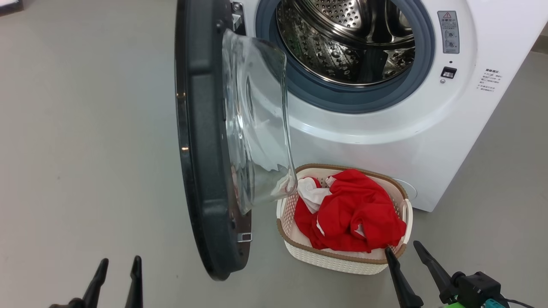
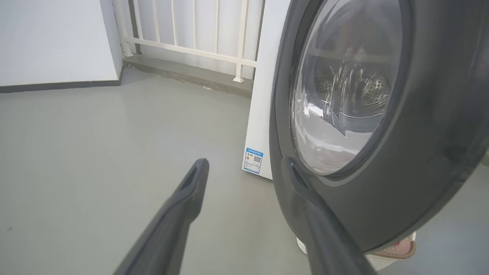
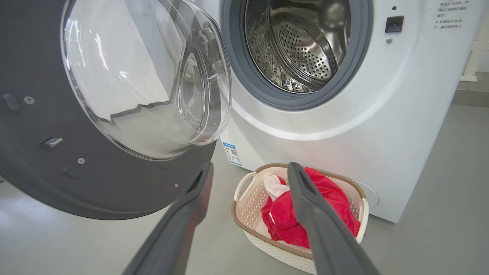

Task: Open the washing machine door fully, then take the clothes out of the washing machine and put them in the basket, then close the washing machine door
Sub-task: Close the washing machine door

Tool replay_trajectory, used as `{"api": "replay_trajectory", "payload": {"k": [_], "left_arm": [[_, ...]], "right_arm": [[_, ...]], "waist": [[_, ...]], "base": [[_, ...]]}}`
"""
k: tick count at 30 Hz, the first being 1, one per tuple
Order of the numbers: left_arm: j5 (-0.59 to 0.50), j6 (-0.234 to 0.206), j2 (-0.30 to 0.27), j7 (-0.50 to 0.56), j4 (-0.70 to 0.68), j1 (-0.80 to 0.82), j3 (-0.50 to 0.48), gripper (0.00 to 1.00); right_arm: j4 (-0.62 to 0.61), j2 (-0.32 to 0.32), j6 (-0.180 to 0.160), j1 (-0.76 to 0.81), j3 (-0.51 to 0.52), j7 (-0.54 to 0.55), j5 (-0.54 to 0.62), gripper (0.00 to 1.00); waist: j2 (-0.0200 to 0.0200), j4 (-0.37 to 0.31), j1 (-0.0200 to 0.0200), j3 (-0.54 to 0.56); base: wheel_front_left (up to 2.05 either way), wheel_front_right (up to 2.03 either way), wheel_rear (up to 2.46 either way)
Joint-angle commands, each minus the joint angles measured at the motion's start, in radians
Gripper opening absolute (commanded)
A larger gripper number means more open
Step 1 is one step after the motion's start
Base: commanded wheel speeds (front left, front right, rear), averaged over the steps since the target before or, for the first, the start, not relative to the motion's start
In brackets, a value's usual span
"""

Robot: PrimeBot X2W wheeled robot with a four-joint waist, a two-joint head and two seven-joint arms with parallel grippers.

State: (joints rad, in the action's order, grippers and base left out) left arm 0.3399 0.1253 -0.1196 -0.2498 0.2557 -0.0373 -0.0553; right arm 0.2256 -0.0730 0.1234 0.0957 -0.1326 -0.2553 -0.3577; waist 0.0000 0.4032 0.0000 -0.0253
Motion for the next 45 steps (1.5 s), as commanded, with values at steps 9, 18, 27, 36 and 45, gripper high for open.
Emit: {"api": "replay_trajectory", "payload": {"k": [9, 18, 27, 36, 45], "left_arm": [[-0.162, 0.005, 0.054, -0.012, -0.084, -0.026, -0.069, 1.0], [-0.169, 0.005, 0.067, -0.012, -0.08, -0.045, -0.065, 1.0], [-0.17, 0.005, 0.069, -0.012, -0.085, -0.046, -0.058, 1.0], [-0.127, 0.005, 0.069, -0.012, -0.088, -0.036, -0.059, 0.86], [0.096, 0.005, 0.069, -0.012, -0.112, 0.002, -0.035, 0.0]], "right_arm": [[-0.021, -0.002, 0.007, -0.048, -0.012, -0.006, 0.009, 1.0], [-0.015, 0.001, 0.007, -0.043, -0.011, -0.006, 0.012, 1.0], [-0.015, -0.001, 0.007, -0.046, -0.015, -0.006, 0.012, 1.0], [-0.014, -0.001, 0.007, -0.046, -0.016, -0.006, 0.011, 1.0], [-0.015, 0.001, 0.007, -0.046, -0.018, -0.006, 0.011, 1.0]], "waist": [[0.0, -0.005, 0.0, 0.004], [0.0, -0.007, 0.0, 0.008], [0.0, -0.011, 0.0, 0.004], [0.0, -0.013, 0.0, 0.004], [0.0, -0.02, 0.0, -0.001]], "base": [[0.0, 0.0, 0.0], [0.0, 0.0, 0.0], [0.0, 0.0, 0.0], [0.0, 0.0, 0.0], [0.0, 0.0, 0.0]]}}
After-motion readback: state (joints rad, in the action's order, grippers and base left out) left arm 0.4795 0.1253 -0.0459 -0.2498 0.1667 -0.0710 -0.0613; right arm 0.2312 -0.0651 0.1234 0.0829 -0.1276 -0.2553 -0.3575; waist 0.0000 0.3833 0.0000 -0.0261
